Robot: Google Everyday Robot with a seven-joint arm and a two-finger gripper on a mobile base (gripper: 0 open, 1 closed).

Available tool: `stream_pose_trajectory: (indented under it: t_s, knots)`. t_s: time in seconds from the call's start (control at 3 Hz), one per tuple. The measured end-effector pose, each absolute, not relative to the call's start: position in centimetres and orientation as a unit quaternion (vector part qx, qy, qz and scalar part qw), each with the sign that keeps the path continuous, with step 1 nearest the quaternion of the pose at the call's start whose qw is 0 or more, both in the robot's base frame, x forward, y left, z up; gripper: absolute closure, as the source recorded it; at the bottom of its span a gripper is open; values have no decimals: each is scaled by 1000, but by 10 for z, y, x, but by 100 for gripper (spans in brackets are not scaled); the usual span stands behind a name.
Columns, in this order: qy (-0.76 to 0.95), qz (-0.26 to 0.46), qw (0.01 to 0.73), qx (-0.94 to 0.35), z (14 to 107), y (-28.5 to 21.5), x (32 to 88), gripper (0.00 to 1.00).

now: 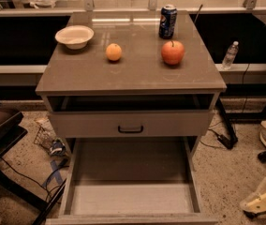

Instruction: Close middle drawer

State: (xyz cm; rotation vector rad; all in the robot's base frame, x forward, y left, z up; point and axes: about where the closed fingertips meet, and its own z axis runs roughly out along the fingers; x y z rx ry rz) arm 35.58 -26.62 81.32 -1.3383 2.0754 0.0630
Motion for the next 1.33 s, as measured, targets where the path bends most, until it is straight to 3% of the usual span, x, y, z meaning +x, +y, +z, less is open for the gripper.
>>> stream_pose_trajectory:
  t_s: [0.67,1.33]
  knots:
    - [820,117,324,-458,668,-275,348,10]
    - [832,206,317,-407,528,-269,302,51]
